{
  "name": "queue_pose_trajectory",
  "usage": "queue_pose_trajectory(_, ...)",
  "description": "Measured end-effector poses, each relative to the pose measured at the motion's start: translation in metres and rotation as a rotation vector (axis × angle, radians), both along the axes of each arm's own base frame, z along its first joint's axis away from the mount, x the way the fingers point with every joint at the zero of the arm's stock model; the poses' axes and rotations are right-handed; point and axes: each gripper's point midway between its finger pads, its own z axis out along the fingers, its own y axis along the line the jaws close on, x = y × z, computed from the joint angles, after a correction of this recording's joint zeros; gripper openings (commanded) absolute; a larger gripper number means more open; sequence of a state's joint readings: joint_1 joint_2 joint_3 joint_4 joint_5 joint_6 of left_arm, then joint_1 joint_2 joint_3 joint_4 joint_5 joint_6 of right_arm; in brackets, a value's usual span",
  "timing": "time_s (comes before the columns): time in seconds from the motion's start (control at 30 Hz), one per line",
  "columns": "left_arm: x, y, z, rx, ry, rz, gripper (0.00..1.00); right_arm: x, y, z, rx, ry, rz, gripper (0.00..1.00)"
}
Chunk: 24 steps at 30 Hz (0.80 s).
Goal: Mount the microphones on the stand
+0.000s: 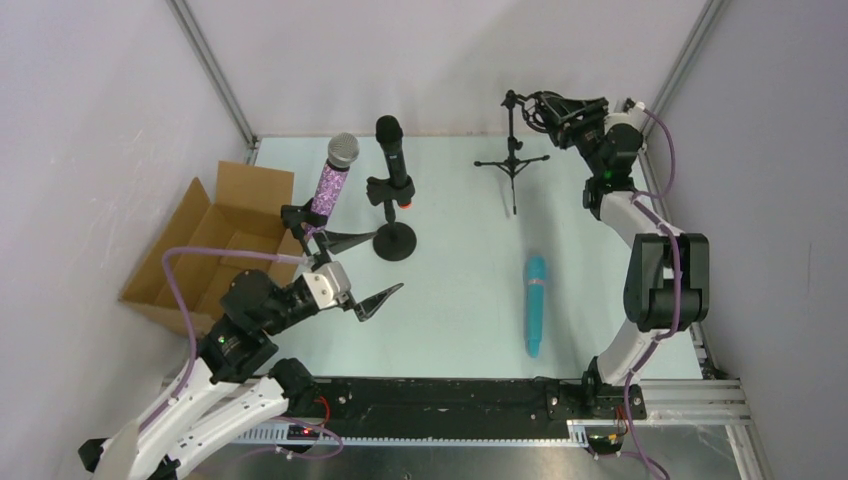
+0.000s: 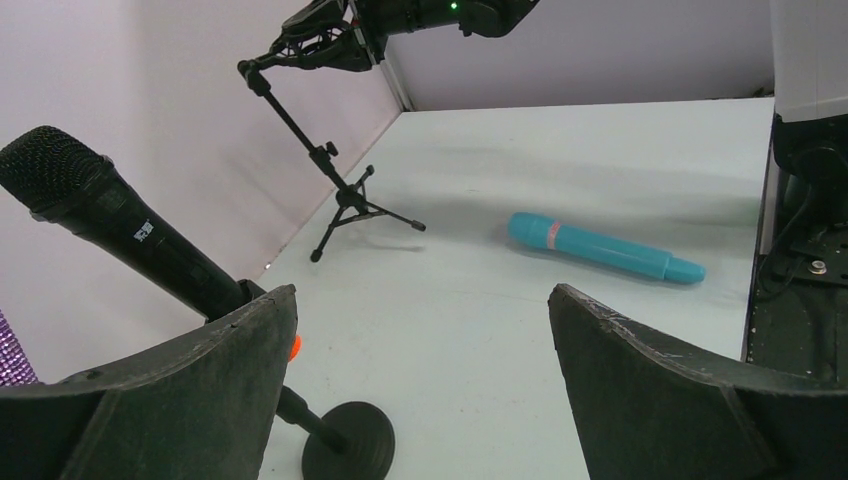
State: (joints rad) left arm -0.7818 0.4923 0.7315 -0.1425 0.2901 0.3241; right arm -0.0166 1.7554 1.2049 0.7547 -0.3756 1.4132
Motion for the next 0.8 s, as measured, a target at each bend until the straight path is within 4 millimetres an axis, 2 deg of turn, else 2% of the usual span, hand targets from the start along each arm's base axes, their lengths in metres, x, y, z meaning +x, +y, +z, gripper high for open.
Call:
queue_pose_trajectory(0.13, 0.0, 0.001, 0.001, -0.003, -0.002, 0.005, 1.0, -0.017, 0.024, 0.021, -0.005, -0.022, 0.054, 0.27)
queue_pose_trajectory(0.27, -0.001, 0.002, 0.002, -0.005, -0.005, 0.007, 1.0, -0.048, 0.046, 0.055, -0.03, -0.071, 0.107, 0.27)
queue_pose_trajectory(0.37, -0.001, 0.003, 0.003, -0.007, -0.008, 0.007, 1.0, -0.083, 0.061, 0.087, -0.052, -0.122, 0.142, 0.26)
queue_pose_trajectory(0.47, -0.002, 0.003, 0.003, -0.006, -0.008, 0.004, 1.0, -0.129, 0.075, 0.118, -0.064, -0.197, 0.183, 0.27)
queue_pose_trajectory(0.53, -0.003, 0.003, 0.003, -0.006, -0.008, -0.001, 1.0, -0.156, 0.082, 0.129, -0.066, -0.231, 0.21, 0.27)
queue_pose_trajectory(0.6, -0.004, 0.003, 0.005, -0.006, -0.007, -0.002, 1.0, -0.179, 0.091, 0.129, -0.067, -0.241, 0.241, 0.27)
queue_pose_trajectory(0.67, -0.004, 0.003, 0.008, -0.01, -0.009, -0.002, 1.0, -0.197, 0.1, 0.121, -0.067, -0.227, 0.275, 0.27)
queue_pose_trajectory(0.8, -0.004, 0.003, 0.012, -0.018, -0.011, -0.002, 1.0, -0.224, 0.113, 0.089, -0.075, -0.147, 0.332, 0.27)
